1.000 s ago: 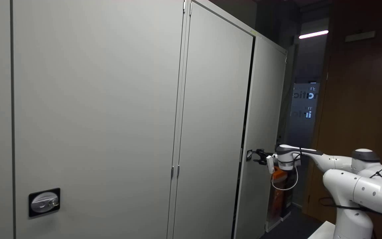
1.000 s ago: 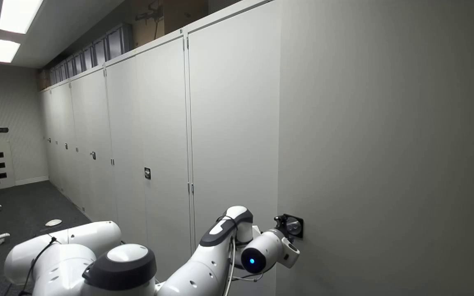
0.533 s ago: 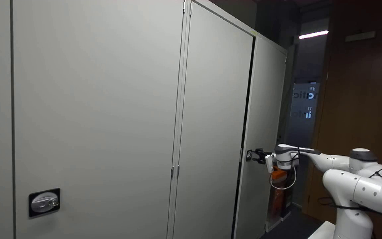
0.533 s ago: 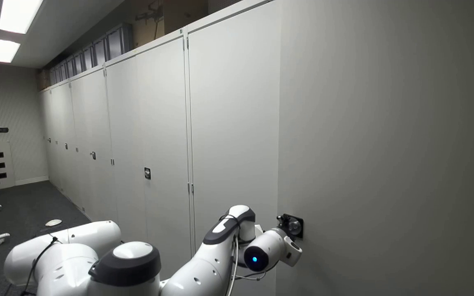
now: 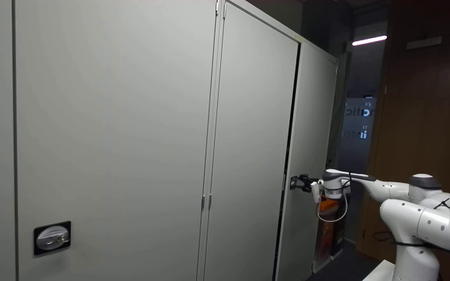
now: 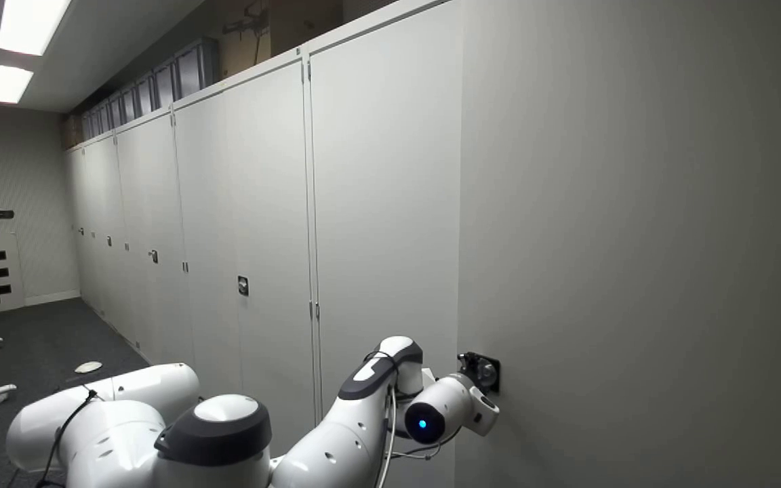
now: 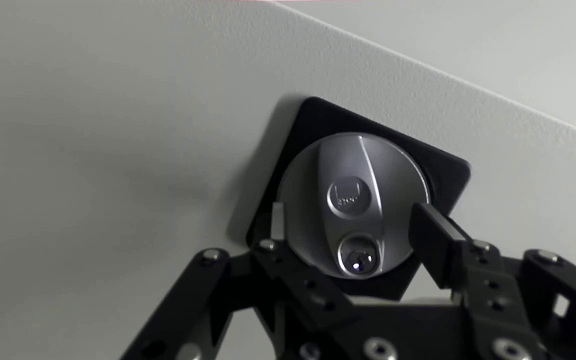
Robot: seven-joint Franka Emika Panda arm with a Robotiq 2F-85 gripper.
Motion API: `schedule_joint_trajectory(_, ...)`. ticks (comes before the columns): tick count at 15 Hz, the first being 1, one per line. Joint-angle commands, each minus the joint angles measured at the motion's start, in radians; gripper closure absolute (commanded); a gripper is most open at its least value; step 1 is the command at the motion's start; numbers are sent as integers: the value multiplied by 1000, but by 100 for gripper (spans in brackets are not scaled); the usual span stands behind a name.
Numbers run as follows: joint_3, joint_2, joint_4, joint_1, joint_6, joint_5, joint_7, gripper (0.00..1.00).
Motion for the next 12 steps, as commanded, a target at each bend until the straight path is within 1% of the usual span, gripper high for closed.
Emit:
schedule_joint_trajectory(1, 7, 1, 28, 31, 24, 9, 6, 33)
schedule_joint_trajectory(5, 4, 1, 37, 41, 24, 8, 4, 35)
schedule_joint_trajectory(7, 2, 1, 41, 46, 23, 8, 5, 39)
schedule_joint_trajectory(8, 1, 1, 44, 49, 23, 9, 5, 39)
schedule_joint_trajectory(12, -3, 1, 49, 57, 20, 8, 5, 45)
